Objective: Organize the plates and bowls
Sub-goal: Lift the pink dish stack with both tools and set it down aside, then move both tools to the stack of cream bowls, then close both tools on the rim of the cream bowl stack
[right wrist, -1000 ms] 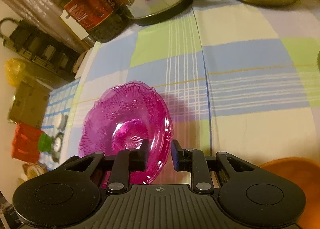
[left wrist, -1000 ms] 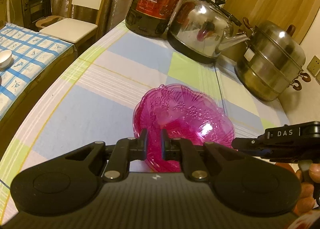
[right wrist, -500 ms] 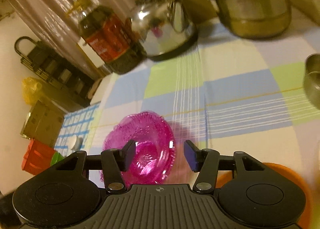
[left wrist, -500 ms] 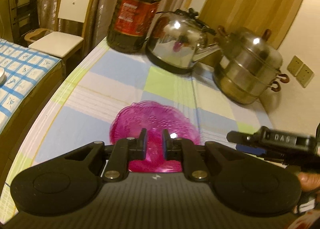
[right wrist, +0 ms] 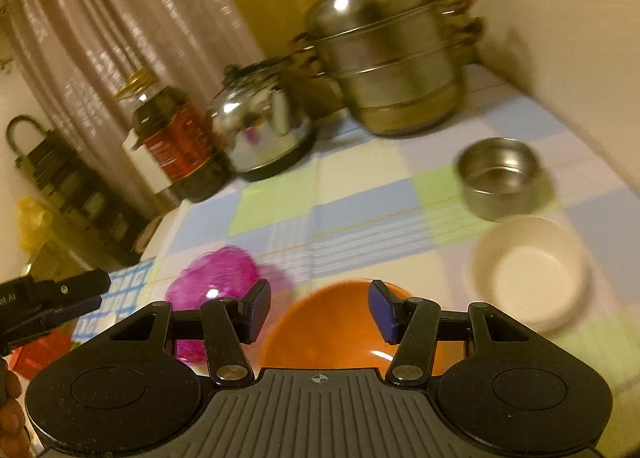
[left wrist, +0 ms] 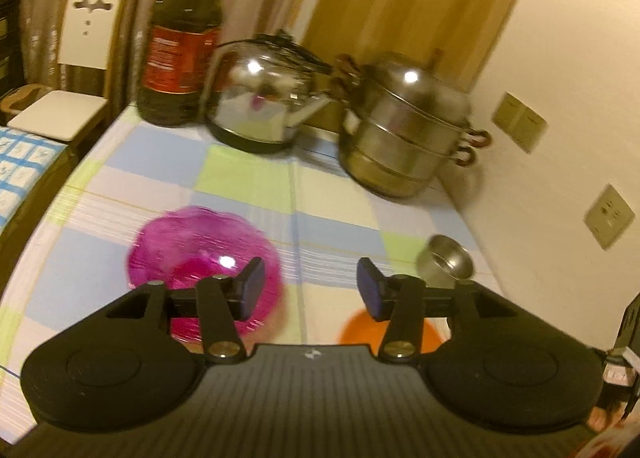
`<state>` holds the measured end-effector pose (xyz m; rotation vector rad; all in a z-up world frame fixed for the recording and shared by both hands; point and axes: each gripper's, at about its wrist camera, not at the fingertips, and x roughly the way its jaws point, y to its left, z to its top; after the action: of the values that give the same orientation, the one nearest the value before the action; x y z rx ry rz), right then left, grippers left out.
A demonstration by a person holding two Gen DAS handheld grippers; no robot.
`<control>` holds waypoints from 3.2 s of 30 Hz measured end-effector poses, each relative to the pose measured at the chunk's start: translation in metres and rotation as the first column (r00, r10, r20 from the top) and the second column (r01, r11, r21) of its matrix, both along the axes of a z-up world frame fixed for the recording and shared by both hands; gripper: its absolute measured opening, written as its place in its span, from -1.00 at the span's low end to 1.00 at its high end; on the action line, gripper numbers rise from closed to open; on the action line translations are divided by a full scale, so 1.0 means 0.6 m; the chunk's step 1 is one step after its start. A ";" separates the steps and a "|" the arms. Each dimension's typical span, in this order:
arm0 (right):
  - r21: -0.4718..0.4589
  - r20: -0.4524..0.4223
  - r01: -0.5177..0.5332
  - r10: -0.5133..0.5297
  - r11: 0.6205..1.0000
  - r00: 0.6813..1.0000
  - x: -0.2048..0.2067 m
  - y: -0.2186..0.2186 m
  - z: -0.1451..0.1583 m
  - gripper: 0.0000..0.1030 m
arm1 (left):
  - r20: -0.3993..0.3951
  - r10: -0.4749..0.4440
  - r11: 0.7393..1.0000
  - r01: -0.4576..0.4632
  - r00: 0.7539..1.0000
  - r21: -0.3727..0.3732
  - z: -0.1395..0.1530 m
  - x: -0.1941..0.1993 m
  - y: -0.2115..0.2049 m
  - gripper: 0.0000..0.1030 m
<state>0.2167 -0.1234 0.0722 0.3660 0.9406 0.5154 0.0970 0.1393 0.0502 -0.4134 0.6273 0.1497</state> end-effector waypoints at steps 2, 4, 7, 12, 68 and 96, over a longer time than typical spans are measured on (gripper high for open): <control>-0.014 -0.011 0.036 -0.036 0.999 0.999 -0.012 -0.028 -0.002 0.06 | 0.000 -0.022 1.000 0.022 1.000 -0.001 -0.002 0.001 -0.026 0.03; -0.020 -0.026 0.069 -0.069 0.997 0.997 -0.025 -0.056 -0.006 0.06 | -0.004 -0.042 0.999 0.042 0.999 -0.012 -0.007 0.001 -0.049 0.03; -0.035 -0.050 0.115 -0.117 0.993 0.992 -0.037 -0.094 -0.013 0.06 | -0.014 -0.083 0.996 0.082 0.996 -0.038 -0.020 0.004 -0.083 0.03; -0.054 -0.068 0.183 -0.186 0.982 0.980 -0.053 -0.153 -0.021 0.06 | -0.035 -0.132 0.989 0.129 0.991 -0.077 -0.044 0.011 -0.133 0.03; -0.169 -0.277 0.215 -0.255 0.962 0.926 0.148 -0.227 -0.187 -0.22 | -0.441 -0.487 0.833 0.553 0.754 0.026 -0.206 0.391 -0.338 -0.51; -0.195 -0.292 0.204 -0.256 0.959 0.922 0.165 -0.215 -0.209 -0.60 | -0.415 -0.481 0.848 0.530 0.772 0.004 -0.220 0.395 -0.331 -0.87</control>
<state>0.3157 -0.2524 -0.0533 0.4135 1.2218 0.1624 0.3338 -0.0595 -0.0820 -0.0762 1.1120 -0.2566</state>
